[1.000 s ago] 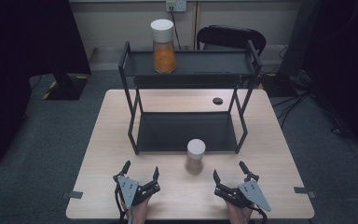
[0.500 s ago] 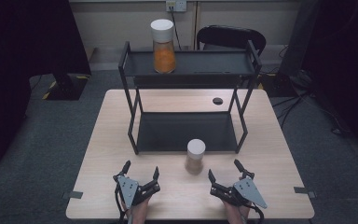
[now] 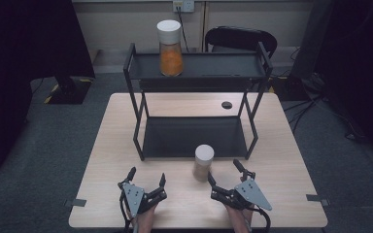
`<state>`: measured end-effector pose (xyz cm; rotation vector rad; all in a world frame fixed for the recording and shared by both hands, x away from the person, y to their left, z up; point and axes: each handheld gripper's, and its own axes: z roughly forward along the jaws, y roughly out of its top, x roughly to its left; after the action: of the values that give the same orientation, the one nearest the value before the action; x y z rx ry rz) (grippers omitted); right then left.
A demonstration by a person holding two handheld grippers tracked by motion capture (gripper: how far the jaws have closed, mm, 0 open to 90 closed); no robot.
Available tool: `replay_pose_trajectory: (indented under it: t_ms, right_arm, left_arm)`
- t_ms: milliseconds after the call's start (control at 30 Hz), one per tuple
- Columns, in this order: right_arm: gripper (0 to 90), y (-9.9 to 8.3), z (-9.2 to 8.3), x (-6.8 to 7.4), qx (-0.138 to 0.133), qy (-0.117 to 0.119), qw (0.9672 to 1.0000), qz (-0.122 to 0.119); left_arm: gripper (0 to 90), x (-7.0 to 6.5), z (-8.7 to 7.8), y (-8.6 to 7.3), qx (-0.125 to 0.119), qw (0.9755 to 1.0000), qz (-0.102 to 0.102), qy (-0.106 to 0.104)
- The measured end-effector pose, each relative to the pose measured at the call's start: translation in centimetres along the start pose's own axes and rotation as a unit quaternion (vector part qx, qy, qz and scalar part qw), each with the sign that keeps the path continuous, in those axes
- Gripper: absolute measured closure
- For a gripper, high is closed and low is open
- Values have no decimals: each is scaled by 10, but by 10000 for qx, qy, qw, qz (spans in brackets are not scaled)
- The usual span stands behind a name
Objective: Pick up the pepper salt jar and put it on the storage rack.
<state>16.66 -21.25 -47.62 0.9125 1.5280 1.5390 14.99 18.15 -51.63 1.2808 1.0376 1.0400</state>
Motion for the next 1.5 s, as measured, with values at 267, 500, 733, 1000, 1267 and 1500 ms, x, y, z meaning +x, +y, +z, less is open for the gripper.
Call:
replay_pose_trajectory:
  t_ms: [267, 500, 733, 1000, 1267, 1500]
  right_arm:
    - [64, 10, 17, 2, 170, 174, 9997, 15]
    - [106, 13, 29, -2, 373, 259, 9989, 136]
    - [136, 15, 40, -2, 552, 294, 9980, 131]
    - [198, 22, 55, -1, 777, 406, 9961, 57]
    - [266, 23, 66, -1, 1091, 427, 9930, 138]
    - [294, 24, 70, -3, 1211, 404, 9916, 187]
  left_arm:
    - [4, 0, 0, 0, -1, 10000, 1, 1]
    - [4, 0, 0, 0, -2, 10000, 2, 9]
    - [5, 0, 0, 0, 0, 10000, 2, 9]
    - [5, 0, 0, 0, -3, 10000, 1, 9]
    - [5, 0, 0, 0, -4, 10000, 6, 10]
    - [5, 0, 0, 0, -1, 10000, 8, 9]
